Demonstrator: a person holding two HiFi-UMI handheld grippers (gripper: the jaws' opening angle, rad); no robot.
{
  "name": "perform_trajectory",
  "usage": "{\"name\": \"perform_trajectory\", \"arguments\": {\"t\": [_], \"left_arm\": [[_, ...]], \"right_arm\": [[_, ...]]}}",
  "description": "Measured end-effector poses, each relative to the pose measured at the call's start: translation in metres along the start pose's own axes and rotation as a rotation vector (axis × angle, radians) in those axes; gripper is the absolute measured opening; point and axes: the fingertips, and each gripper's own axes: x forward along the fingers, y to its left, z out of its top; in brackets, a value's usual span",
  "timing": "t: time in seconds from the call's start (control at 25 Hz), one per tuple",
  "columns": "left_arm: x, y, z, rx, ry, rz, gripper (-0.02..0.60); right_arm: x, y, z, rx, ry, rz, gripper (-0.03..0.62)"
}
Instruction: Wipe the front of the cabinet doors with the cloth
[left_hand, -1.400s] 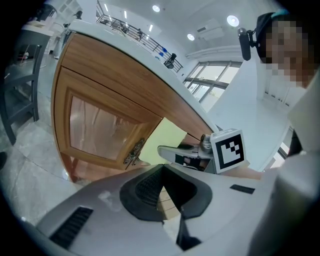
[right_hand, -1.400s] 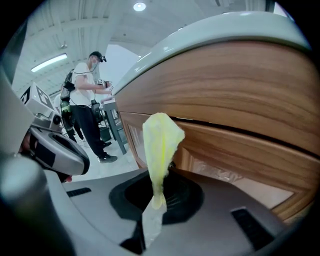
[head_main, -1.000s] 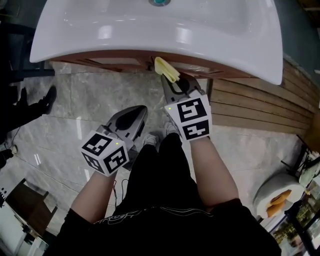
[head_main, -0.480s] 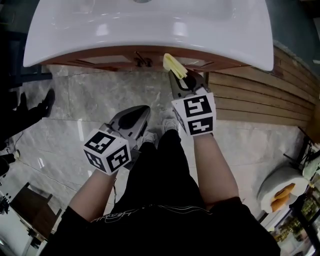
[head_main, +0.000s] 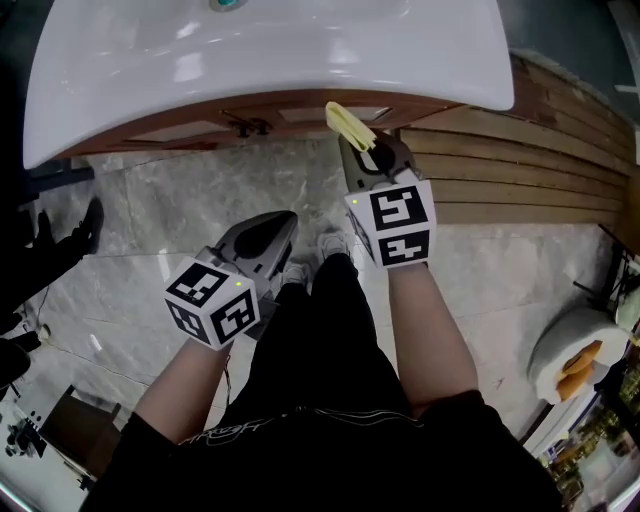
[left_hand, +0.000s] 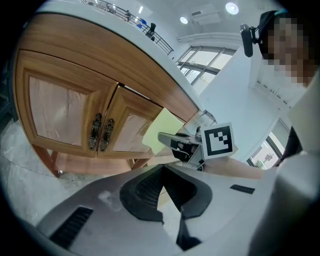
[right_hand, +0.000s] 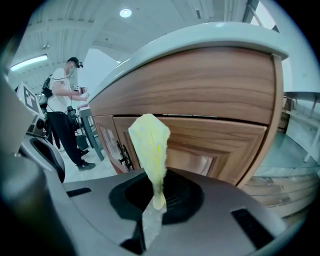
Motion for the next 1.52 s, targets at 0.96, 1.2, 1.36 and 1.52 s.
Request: {"name": "perform_trajectory", "arguments": {"t": [0.96,1.2,1.36,1.52], "left_arm": [[0.069,-0.035,-0.011,0.046,0.123,-0.097,0.006],[0.063,-0.024,-0.020,0.031,0.128,-0.068,0.006],[0.055,-0.012,-0.018,-0.019,0.103,-0.045,0.006],[0.043,-0.002,-0.017,-0.056,0.073,-0.026,0.006]], "right_arm": [[-0.065,-0.118,-0.041,0.126,-0.015,-0.227,0.040],[-0.063,-0.115,-0.047,0.118,-0.013,-0.223,0.040],[-0.058,-0.100,-0.049,0.066,0.012,-0.190,0.040],[-0.044,-0.075,-0.050,0.042,0.030,-0.137,0.040]]}}
